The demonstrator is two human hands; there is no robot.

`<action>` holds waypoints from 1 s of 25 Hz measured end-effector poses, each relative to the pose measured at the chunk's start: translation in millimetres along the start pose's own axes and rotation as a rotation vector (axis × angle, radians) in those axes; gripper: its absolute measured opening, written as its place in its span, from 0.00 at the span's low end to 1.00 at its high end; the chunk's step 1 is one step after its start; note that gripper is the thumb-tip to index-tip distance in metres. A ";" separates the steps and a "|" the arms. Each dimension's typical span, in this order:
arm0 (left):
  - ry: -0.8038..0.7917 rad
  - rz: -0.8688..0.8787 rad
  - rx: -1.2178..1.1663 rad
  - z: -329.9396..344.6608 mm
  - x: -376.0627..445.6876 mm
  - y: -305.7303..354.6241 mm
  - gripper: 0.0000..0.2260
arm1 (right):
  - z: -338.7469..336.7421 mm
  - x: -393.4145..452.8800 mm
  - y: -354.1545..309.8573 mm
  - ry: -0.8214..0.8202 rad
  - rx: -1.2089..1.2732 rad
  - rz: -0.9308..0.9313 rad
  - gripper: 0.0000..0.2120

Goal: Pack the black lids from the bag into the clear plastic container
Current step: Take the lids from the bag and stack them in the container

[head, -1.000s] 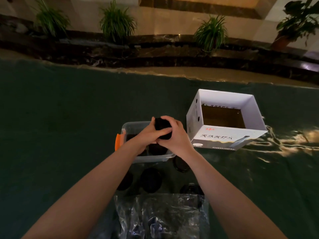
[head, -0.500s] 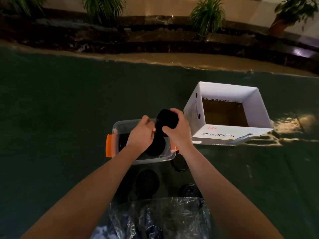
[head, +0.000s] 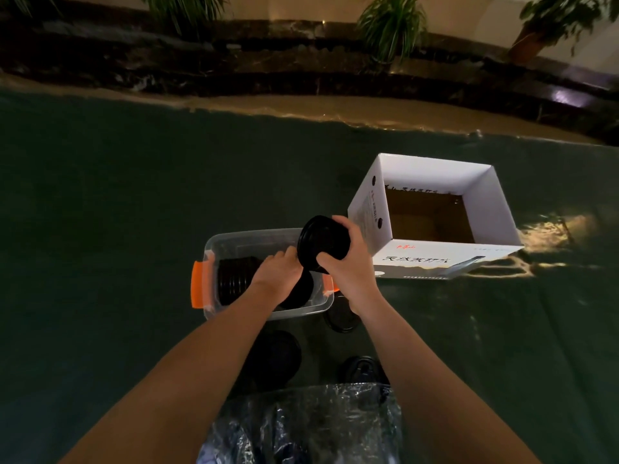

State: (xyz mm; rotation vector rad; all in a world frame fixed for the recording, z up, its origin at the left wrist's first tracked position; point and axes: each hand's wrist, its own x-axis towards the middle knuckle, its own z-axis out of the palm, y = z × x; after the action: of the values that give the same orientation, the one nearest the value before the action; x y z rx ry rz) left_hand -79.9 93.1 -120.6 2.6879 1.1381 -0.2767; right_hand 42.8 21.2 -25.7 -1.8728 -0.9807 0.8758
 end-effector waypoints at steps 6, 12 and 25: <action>-0.240 0.054 -0.023 -3.6 9.2 -7.5 0.23 | -8.4 -3.6 -0.2 0.000 0.028 0.019 0.31; -0.361 0.062 -0.097 -12.8 14.1 -20.8 0.27 | -7.4 -1.8 0.0 -0.005 0.001 0.011 0.32; -0.006 0.275 -0.065 -32.3 -19.0 -52.8 0.20 | 3.1 -6.1 2.5 -0.042 -0.190 -0.132 0.34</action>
State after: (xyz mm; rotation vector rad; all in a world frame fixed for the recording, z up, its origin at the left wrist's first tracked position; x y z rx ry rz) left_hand -128.2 124.4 -91.1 2.7391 0.7484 -0.1988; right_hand 38.2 16.1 -28.0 -1.9279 -1.2352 0.7682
